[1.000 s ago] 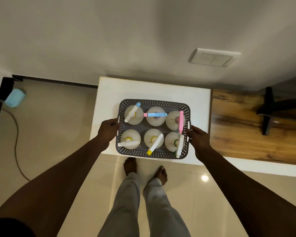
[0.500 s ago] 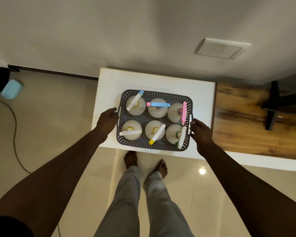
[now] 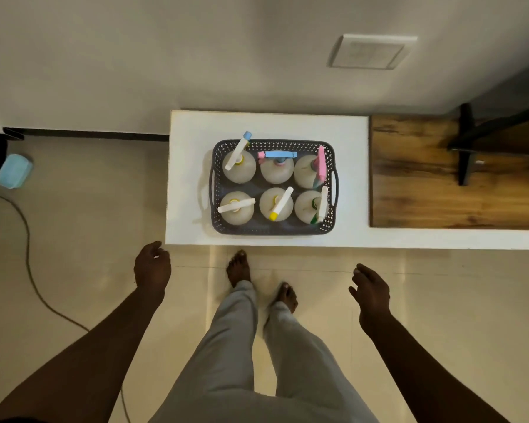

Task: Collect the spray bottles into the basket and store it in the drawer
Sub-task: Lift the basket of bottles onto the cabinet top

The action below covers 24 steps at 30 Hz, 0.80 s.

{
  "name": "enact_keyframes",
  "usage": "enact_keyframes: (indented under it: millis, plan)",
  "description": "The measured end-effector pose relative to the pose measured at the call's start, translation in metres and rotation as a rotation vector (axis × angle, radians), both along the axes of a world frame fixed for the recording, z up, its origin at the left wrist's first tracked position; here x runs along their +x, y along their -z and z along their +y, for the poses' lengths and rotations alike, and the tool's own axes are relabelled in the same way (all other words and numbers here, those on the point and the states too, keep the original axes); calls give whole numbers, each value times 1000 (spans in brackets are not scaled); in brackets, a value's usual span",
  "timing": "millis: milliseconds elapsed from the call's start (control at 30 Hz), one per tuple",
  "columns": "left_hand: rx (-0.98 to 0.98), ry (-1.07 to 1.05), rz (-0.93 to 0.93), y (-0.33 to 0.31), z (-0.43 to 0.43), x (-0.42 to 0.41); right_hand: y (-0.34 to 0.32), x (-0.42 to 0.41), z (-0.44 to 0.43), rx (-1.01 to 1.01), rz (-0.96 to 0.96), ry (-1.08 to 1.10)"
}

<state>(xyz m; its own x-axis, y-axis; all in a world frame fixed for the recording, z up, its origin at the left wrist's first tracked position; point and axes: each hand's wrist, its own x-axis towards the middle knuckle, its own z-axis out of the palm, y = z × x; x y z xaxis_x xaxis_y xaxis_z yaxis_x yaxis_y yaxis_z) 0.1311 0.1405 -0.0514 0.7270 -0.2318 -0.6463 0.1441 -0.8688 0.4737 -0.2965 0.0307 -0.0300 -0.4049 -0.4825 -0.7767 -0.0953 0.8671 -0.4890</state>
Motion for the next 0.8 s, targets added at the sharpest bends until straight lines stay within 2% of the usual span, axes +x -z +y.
enact_keyframes:
  millis: [267, 433, 567, 733, 800]
  plan:
    - [-69, -49, 30, 0, 45, -3, 15, -16, 33, -32, -83, -39]
    - [-91, -23, 87, 32, 52, 3, 43, -19, 25, -85, -135, -26]
    - [-136, -88, 164, 58, 45, 11, 71, -18, 16, -100, -143, 1]
    - [-254, -186, 356, 95, 28, 26, 105, -17, -1, -150, -128, 54]
    - [-261, -206, 365, 110, 27, 28, 117, -16, -9, -177, -132, 34]
